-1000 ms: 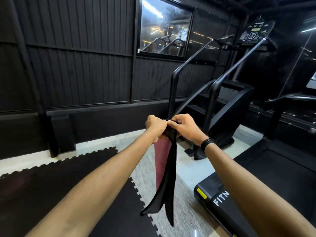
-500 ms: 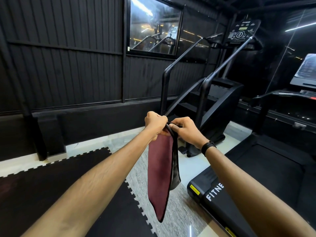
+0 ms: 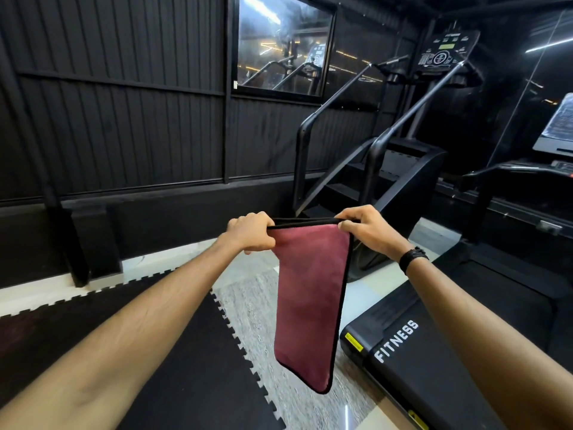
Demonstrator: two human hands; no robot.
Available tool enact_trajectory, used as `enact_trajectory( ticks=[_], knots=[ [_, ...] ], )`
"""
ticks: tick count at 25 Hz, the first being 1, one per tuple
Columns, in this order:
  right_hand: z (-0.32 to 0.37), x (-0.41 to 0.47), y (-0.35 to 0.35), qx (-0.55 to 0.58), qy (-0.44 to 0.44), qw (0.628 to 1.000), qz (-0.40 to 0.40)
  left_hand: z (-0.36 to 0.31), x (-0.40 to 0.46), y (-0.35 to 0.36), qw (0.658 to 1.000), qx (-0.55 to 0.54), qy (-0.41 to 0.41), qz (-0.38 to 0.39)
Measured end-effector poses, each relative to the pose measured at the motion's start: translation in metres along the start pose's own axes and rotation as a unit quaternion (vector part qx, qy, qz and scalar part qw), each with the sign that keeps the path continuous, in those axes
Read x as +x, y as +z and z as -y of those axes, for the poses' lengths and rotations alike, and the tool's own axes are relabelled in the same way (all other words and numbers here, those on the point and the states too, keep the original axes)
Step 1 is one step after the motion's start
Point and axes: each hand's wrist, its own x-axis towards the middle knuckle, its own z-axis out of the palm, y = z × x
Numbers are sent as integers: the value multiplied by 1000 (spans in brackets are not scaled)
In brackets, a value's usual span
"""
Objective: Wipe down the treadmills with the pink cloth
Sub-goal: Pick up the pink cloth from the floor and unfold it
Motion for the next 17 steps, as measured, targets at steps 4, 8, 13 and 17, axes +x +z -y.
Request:
enact_trajectory(
  ticks=[4, 8, 13, 17],
  knots=[
    [-25, -10, -5, -78, 20, 996, 41, -10, 8, 5, 993, -41, 66, -92],
    [-28, -16, -21, -34, 70, 994, 80, -12, 14, 6, 984, -161, 76, -3],
    [2, 17, -84, 93, 88, 991, -45, -43, 26, -51, 896, -422, 115, -75],
    [-2, 25, -77, 326, 99, 929, -146, -54, 45, -42, 833, -553, 28, -12]
  ],
)
